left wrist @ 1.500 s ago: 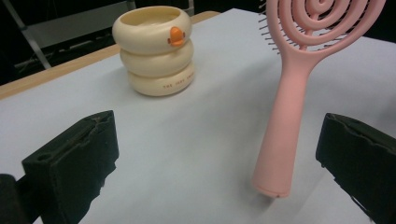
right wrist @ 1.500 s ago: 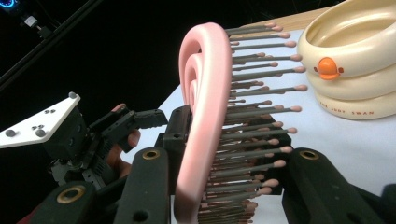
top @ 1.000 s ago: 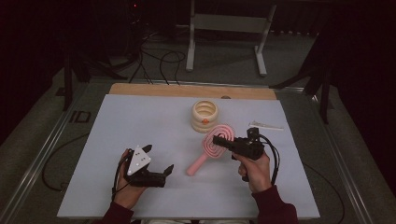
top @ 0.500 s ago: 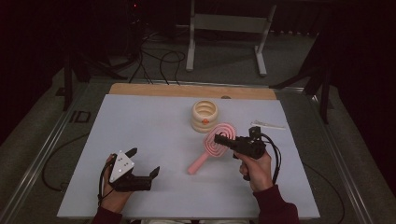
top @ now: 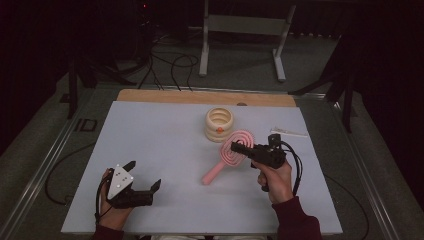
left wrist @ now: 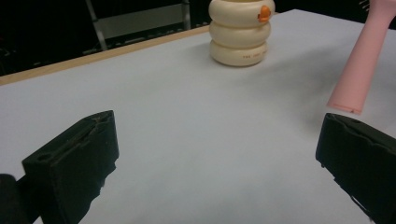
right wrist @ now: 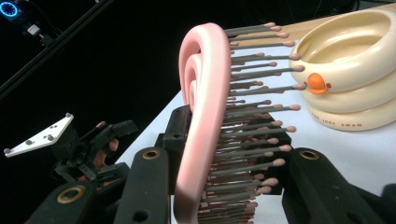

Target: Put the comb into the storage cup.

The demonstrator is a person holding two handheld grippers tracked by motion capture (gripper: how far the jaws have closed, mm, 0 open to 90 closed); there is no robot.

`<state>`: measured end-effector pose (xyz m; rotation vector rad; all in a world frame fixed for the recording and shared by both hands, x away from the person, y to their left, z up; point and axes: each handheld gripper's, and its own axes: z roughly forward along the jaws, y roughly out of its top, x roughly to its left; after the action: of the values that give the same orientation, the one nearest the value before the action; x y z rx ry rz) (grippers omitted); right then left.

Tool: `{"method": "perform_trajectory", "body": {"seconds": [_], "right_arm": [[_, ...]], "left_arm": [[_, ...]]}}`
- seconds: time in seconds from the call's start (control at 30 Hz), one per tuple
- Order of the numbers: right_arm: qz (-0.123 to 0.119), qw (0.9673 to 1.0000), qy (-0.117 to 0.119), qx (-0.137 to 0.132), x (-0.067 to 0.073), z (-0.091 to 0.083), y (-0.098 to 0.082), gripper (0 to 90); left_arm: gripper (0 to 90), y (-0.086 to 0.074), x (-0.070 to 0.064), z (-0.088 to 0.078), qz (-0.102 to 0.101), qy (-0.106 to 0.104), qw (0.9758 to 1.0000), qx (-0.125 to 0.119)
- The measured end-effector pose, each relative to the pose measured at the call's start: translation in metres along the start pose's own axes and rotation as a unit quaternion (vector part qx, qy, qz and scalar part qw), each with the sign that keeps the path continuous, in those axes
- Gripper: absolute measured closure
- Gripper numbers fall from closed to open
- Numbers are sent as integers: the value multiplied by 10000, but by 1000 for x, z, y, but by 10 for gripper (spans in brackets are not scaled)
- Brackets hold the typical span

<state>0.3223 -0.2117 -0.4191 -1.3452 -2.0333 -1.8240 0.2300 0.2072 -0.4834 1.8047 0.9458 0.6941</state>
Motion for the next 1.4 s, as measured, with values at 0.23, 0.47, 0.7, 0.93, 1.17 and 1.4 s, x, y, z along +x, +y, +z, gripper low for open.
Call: {"method": "perform_trajectory", "body": {"seconds": [0.23,0.47,0.7,0.93,1.17,1.4], "right_arm": [[17,10000,29,-20,-2,0,4,642],[37,10000,33,-9,-6,-1,10,642],[42,10000,14,-45,-8,-3,15,642],[53,10000,7,-63,-13,-4,21,642],[16,10000,2,-35,-15,-4,25,642],[-41,10000,2,-63,-15,-4,33,642]], "left_arm": [[0,-2,3,-3,-31,81,10000,-2],[0,-2,5,-5,-58,126,9999,-4],[0,-3,8,-8,-143,164,9997,-54],[0,-4,8,-7,-157,171,9997,-51],[0,-4,8,-8,-151,184,9997,-51],[0,-4,8,-7,-139,204,9997,-39]]}}
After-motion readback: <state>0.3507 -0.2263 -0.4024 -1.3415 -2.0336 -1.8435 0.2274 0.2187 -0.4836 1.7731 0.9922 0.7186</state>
